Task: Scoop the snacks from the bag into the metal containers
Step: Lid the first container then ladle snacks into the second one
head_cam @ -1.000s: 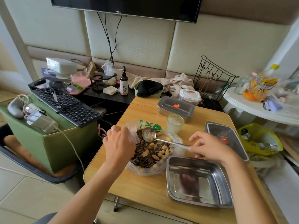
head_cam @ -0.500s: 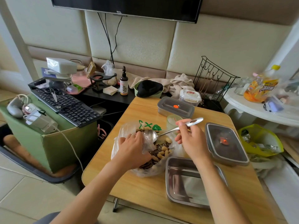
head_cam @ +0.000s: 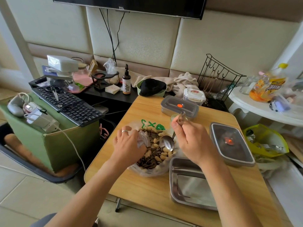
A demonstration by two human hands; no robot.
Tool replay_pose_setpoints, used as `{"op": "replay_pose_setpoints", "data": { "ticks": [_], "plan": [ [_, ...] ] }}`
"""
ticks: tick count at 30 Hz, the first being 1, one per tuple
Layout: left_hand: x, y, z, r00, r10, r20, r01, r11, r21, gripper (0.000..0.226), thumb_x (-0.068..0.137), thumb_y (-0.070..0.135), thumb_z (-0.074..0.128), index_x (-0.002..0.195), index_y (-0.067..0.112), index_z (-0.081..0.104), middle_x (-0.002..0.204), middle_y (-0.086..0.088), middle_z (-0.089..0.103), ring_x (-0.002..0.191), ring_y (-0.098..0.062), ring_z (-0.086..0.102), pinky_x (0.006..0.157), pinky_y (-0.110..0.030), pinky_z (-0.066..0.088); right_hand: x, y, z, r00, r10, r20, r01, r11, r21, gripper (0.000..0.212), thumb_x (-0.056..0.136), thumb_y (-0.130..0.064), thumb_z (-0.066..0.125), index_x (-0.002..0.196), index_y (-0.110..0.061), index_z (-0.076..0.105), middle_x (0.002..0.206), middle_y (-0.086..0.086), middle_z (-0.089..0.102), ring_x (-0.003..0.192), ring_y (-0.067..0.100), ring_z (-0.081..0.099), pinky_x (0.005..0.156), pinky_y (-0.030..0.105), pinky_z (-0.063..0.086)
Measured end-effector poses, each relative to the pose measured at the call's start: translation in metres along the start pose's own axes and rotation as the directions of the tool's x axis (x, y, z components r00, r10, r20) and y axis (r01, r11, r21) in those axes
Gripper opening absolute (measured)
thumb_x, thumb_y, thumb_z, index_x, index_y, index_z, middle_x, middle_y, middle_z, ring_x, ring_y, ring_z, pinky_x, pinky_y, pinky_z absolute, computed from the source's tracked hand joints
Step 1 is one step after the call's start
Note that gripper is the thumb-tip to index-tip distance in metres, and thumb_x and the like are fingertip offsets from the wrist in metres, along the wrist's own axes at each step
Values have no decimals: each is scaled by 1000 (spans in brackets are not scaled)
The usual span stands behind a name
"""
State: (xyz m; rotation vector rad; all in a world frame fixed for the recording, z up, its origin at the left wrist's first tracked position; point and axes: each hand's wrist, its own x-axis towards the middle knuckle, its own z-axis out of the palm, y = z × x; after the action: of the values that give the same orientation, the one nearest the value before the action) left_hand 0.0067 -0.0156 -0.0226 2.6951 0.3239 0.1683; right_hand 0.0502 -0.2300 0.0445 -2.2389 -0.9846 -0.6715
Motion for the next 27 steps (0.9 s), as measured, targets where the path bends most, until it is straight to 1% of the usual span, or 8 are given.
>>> {"op": "replay_pose_setpoints", "data": {
  "ticks": [2, 6, 9, 12, 16, 19, 23, 27],
  "plan": [
    [-1, 0, 1, 1000, -2, 18, 2, 1000, -22, 40, 92, 45, 61, 125, 24, 54, 150, -4, 31, 141, -28, 24, 117, -48, 26, 0, -7, 1, 1000, -17, 22, 17, 1000, 1, 40, 110, -39, 34, 89, -16, 60, 65, -14, 48, 51, 5, 47, 47, 21, 37],
    [-1, -1, 0, 1000, 5, 18, -5, 1000, -30, 39, 93, 43, 60, 126, 24, 53, 147, -3, 34, 137, -27, 28, 115, -46, 28, 1, -12, 3, 1000, 12, -14, -12, 1000, 14, 33, 110, -34, 38, 87, -21, 57, 55, -16, 41, 43, 2, 46, 44, 12, 30],
    [-2, -2, -2, 1000, 0, 20, 1, 1000, -31, 40, 94, 42, 59, 128, 24, 53, 145, -3, 38, 136, -27, 29, 115, -46, 26, -3, -7, 5, 982, 187, -41, -181, 976, 119, 35, 110, -29, 42, 80, -18, 53, 54, -6, 53, 43, 10, 58, 38, 16, 39],
    [-2, -2, 0, 999, 20, -31, -20, 1000, 12, 40, 92, 45, 59, 127, 26, 55, 142, -1, 40, 135, -25, 31, 117, -46, 17, -8, 1, 6, 837, 547, 1, -523, 798, 299, 38, 111, -30, 44, 85, -8, 62, 59, 6, 66, 42, 13, 62, 40, 25, 47],
    [-1, 0, 2, 984, 133, -114, -123, 988, 91, 42, 89, 44, 62, 125, 24, 57, 137, 0, 42, 129, -23, 35, 114, -43, 23, -13, 18, 5, 646, 763, 35, -705, 578, 411, 40, 111, -33, 41, 91, -6, 64, 62, 14, 68, 44, 22, 61, 42, 30, 49],
    [-2, 4, 2, 977, 194, -88, -187, 978, 90, 37, 90, 39, 59, 122, 23, 51, 124, 4, 52, 118, -20, 45, 107, -39, 30, -11, 25, 2, 597, 802, -16, -719, 544, 433, 42, 112, -33, 39, 90, -7, 64, 63, 15, 67, 43, 19, 59, 40, 25, 47],
    [-1, 9, 2, 980, 198, -28, -199, 980, -12, 30, 90, 31, 56, 117, 24, 46, 108, 9, 58, 106, -16, 51, 91, -32, 26, -9, 29, 1, 603, 794, -75, -684, 563, 463, 43, 112, -33, 38, 86, -11, 64, 60, 11, 65, 42, 20, 59, 40, 26, 44],
    [2, 11, 4, 985, 169, 32, -165, 982, -96, 27, 88, 27, 56, 113, 23, 46, 101, 8, 62, 101, -15, 53, 90, -34, 26, -8, 27, -3, 610, 778, -148, -627, 589, 511, 42, 112, -34, 38, 83, -17, 63, 60, 8, 66, 45, 22, 60, 40, 25, 43]
  ]
}}
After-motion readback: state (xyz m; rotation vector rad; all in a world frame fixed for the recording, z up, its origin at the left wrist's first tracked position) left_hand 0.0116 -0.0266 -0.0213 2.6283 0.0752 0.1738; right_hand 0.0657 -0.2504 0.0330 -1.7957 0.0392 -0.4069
